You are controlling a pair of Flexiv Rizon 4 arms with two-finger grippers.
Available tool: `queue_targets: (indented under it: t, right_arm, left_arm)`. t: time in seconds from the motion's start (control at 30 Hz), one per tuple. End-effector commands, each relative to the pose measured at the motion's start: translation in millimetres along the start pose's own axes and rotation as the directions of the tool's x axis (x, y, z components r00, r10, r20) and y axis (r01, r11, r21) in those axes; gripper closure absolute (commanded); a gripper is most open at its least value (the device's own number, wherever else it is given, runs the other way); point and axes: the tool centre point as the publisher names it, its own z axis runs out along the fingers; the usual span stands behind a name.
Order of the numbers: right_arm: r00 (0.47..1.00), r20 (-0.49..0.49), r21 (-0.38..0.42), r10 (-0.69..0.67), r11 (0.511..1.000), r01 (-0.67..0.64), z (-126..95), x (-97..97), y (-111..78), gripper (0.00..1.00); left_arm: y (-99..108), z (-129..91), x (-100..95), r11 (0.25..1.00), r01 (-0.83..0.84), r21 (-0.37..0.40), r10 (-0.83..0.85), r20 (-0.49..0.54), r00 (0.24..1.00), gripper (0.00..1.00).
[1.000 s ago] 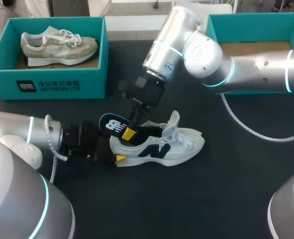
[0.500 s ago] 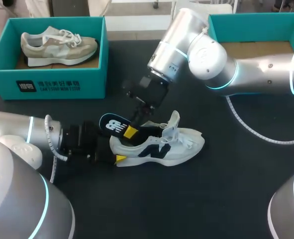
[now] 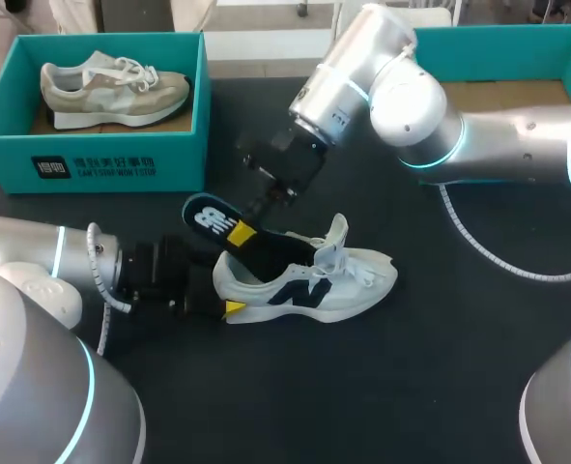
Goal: Take the shoe out of the shoebox, open the shoe tongue, remove and reinsert the insole, then place the shoe into the shoebox
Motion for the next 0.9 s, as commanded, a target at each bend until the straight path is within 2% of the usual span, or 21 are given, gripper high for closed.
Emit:
queue_targets:
  t: [0.03,0.1,0.53,0.57,0.73,0.8,0.9]
  right_arm:
    - [0.999,0.049,-0.038,-0.005,0.999,0.007,-8.1,20.9,15.8,1.0]
    - [0.997,0.068,-0.02,0.02,1.0,-0.018,-15.0,19.0,29.1,1.0]
    - [0.997,0.068,-0.02,0.02,1.0,-0.018,-15.0,19.0,29.1,1.0]
    - [0.995,0.094,-0.032,0.015,0.999,-0.012,-20.9,17.9,35.9,1.0]
    - [0.986,0.161,-0.209,0.038,0.978,-0.003,-50.2,19.2,61.0,1.0]
    - [0.982,0.183,-0.246,0.053,0.969,-0.007,-61.7,22.2,73.2,1.0]
    - [0.983,0.167,-0.286,0.079,0.958,-0.028,-75.4,30.0,80.2,1.0]
  left_arm:
    - [3.4,1.6,1.4,1.0,0.0,0.0,0.0,0.001,1.0,1.0]
    - [3.4,1.6,1.4,1.0,0.0,0.0,0.0,0.001,1.0,1.0]
    - [3.4,1.6,1.4,1.0,0.0,0.0,0.0,0.001,1.0,1.0]
    - [3.4,1.6,1.4,1.0,0.0,0.0,0.0,0.001,1.0,1.0]
    - [3.4,1.6,1.4,1.0,0.0,0.0,0.0,0.001,1.0,1.0]
    - [3.4,1.6,1.4,1.0,0.0,0.0,0.0,0.001,1.0,1.0]
    - [3.4,1.6,1.4,1.0,0.0,0.0,0.0,0.001,1.0,1.0]
